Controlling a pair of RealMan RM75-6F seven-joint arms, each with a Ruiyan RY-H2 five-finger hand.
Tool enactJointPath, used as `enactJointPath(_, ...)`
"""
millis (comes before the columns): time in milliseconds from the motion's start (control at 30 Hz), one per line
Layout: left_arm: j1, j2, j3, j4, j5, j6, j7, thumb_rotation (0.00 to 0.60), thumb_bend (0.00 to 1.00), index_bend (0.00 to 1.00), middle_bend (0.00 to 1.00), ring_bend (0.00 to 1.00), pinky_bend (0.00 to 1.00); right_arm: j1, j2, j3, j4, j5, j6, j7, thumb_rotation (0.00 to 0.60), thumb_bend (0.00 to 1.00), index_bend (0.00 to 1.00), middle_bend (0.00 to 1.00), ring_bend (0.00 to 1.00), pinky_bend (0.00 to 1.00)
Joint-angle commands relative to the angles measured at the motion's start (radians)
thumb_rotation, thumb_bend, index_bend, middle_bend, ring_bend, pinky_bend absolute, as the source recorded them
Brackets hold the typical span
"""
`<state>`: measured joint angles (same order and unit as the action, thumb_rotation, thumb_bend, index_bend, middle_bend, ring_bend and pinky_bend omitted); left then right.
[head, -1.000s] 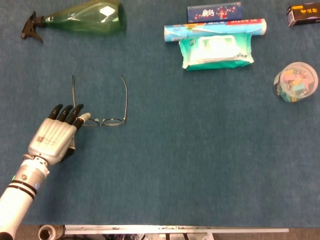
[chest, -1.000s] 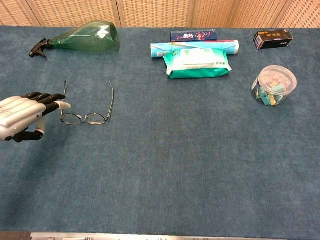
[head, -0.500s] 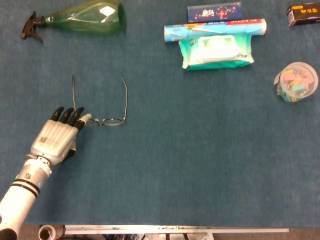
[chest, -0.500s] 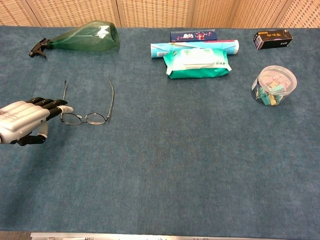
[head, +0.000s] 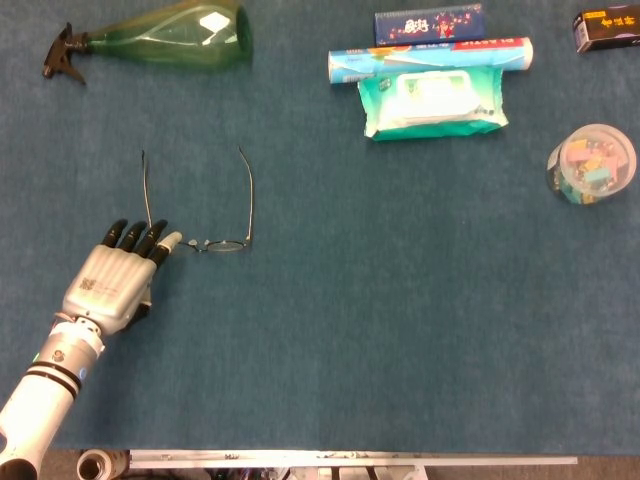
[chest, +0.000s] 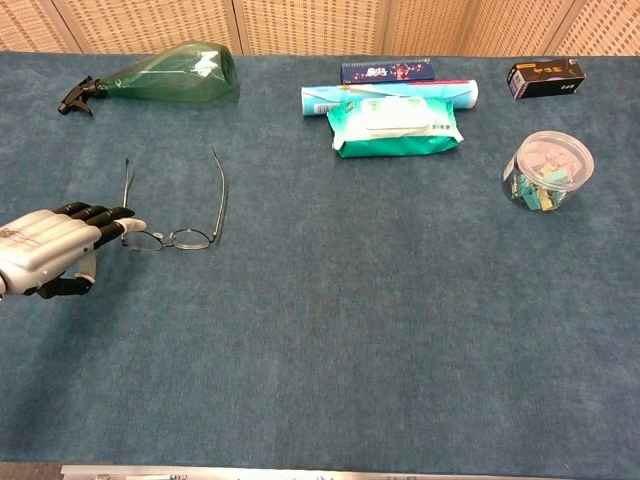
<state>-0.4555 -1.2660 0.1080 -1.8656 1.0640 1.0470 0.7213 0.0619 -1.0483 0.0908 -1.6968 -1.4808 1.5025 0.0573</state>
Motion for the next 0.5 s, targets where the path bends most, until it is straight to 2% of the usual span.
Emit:
enactJointPath(33, -0.005, 0.005, 0.002, -0.008, 0.001, 0.001, 0.003, 0.39, 1.0, 0.07, 0.0, 0.0, 0.0, 0.0, 0.0, 0.0, 0.0, 0.0, 0.0, 0.0, 0.6, 0.32, 0.52, 0.37, 0.23, 0.28)
enactJointPath(500, 0.008, 0.007, 0.051, -0.049, 0.036, 0.034, 0.036, 0.389, 1.0, 0.07, 0.0, 0.0, 0.0, -0.001, 0.001, 0.001, -0.001, -0.001, 0.002, 0.005, 0.6, 0.32, 0.52, 0.37, 0.23, 0.28)
